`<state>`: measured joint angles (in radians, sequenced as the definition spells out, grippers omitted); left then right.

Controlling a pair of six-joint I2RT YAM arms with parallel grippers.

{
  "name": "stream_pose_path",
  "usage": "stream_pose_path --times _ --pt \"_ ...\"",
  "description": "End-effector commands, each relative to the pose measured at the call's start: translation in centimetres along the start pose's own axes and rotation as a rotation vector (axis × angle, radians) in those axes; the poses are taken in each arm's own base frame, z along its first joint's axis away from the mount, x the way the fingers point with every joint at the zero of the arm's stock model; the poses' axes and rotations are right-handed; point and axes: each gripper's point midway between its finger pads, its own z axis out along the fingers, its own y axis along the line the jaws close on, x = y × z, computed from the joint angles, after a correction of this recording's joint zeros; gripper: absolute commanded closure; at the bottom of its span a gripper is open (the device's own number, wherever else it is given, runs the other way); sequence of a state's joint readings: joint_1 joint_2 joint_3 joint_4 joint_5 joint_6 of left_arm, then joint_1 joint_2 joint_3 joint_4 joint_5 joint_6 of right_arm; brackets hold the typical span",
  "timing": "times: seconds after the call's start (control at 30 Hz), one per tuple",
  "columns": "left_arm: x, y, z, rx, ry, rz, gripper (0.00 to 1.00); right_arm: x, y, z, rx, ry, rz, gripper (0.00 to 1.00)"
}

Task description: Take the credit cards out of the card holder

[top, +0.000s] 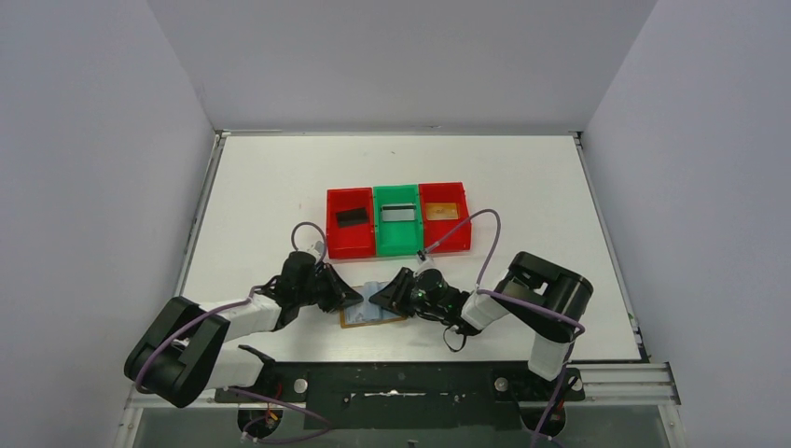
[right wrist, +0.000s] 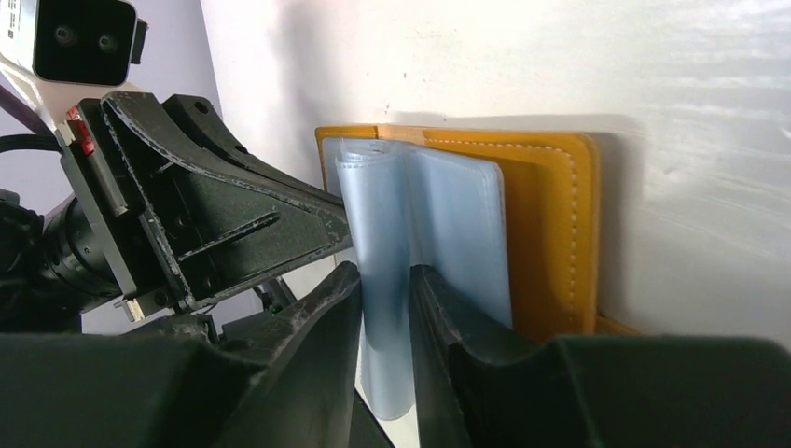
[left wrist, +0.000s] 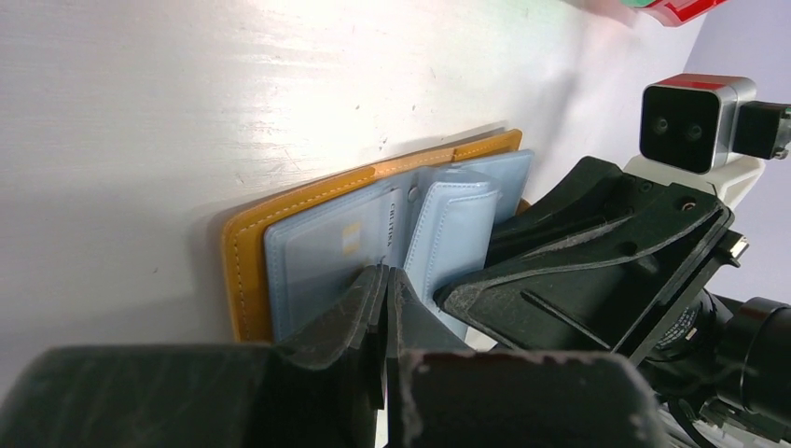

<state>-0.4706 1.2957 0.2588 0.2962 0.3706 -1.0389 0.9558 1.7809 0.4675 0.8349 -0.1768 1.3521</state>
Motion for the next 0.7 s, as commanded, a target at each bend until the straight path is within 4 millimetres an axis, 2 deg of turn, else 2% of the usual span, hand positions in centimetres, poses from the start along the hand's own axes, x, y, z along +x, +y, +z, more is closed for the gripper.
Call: stream_pose_path --times 0.0,0.13,0.3,0.43,0.67 --pt "-0.4 -0.8 0.0 0.042 -0.02 0.05 1.0 -0.7 1.0 -0.3 -0.057 -0.035 0.006 0.69" --pt "0.0 -2.8 0.0 0.138 0.026 0.073 1.0 -0.7 1.8 0.1 -0.065 -0.023 -0.023 0.55" --pt "0.6 -4.7 0.0 0.204 0.097 0.095 1.0 -0.7 2.4 0.2 -0.07 -0.022 -0.041 0.53" --pt "0.6 -5.4 0.0 0.217 0.104 0.112 1.0 -0.8 2.4 -0.1 -0.068 -0.032 -0.044 0.53" --pt "0.5 -6.2 0.5 0.228 0.131 0.146 1.0 -1.5 3.1 -0.7 -0.001 -0.081 -0.12 0.45"
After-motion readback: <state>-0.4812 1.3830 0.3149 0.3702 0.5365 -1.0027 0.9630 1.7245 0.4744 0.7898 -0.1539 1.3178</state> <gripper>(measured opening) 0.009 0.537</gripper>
